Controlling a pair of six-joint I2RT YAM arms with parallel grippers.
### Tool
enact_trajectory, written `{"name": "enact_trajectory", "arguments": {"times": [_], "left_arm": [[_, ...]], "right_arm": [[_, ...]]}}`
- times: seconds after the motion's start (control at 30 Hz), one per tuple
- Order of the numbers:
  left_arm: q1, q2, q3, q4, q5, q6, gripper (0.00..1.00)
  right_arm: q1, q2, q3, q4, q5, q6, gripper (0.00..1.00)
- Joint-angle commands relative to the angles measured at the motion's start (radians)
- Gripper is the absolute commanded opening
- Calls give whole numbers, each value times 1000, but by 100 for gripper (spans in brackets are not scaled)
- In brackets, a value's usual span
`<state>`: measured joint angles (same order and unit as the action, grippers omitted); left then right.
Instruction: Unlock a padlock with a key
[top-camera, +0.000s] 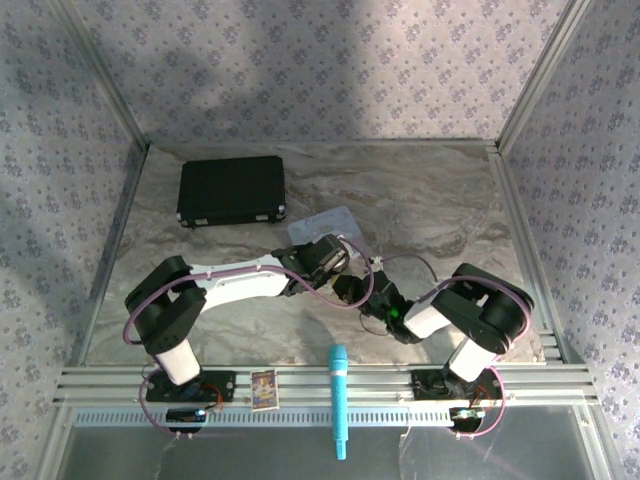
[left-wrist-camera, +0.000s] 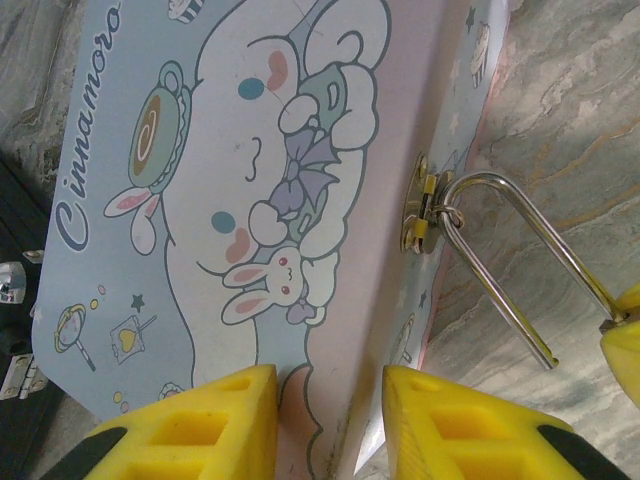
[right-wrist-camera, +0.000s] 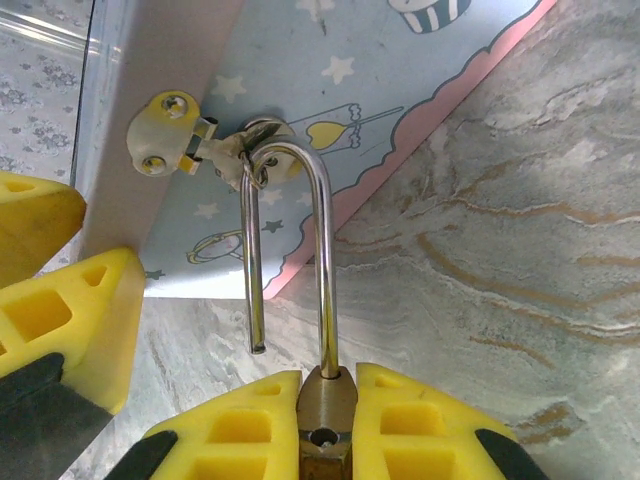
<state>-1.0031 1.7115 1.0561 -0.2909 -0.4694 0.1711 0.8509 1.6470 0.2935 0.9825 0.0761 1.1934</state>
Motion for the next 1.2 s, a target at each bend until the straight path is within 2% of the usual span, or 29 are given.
{"name": "enact_trajectory", "arguments": {"times": [0.0,0.17,0.33,0.67,1.03,1.17], "left_arm": [[-3,113,-80,-245,156,-9,31],[-3,124,-74,-253,156,-2,31],[-3,118,-86,-247,152,11,31],[-3,121,-103,-243,136,22,31],[-3,120,-119,-237,121,22,31],[-3,122,-119,-237,119,22,31]], "right_arm": [[-3,18,30,6,142,38,1],[7,38,21,17,217,106,1],[8,58,15,59,236,127,1],[-21,111,7,157,205,183,1],[-67,64,10,122,121,212,0],[-108,52,-8,134,55,245,0]]}}
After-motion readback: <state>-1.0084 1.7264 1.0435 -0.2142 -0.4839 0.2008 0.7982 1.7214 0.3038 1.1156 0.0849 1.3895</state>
